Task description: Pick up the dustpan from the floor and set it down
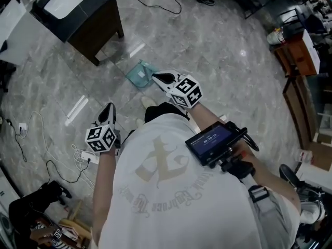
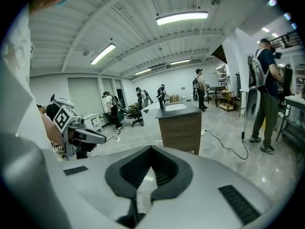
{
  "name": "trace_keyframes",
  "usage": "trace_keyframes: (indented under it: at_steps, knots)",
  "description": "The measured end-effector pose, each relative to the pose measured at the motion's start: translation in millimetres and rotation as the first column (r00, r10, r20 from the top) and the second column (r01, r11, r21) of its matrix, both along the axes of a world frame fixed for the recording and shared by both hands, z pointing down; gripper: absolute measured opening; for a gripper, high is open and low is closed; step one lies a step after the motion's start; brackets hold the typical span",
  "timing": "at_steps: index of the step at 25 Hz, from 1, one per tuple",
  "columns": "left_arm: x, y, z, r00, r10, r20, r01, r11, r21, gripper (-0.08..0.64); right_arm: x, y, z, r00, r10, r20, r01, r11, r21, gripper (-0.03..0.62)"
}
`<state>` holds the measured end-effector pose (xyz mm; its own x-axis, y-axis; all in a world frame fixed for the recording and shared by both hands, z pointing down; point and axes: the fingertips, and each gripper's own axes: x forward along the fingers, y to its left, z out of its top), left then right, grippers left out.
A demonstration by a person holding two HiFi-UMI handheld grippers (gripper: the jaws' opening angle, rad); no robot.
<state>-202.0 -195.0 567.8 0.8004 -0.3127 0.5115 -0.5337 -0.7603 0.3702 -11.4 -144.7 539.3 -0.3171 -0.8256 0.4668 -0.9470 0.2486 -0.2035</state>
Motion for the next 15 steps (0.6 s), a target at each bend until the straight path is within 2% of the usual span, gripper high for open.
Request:
trace_keyframes:
  at_steps: [5,15]
  knots:
    - [4.2,5.1,-3.0,1.000,0.024,-0.003,-0.024,1.000,0.006,0.012,3.2,8.3,4.7,1.000,0.024,0.012,-0.024,1.000,-0.007,0.015]
    - [10.5,3.9,-3.7,0.999,0.041,-0.004,-0.041,0.999,0.003,0.012,1.9,6.8,4.8,1.000,0.012,0.009,-0.012,1.000,-0.005,0.016]
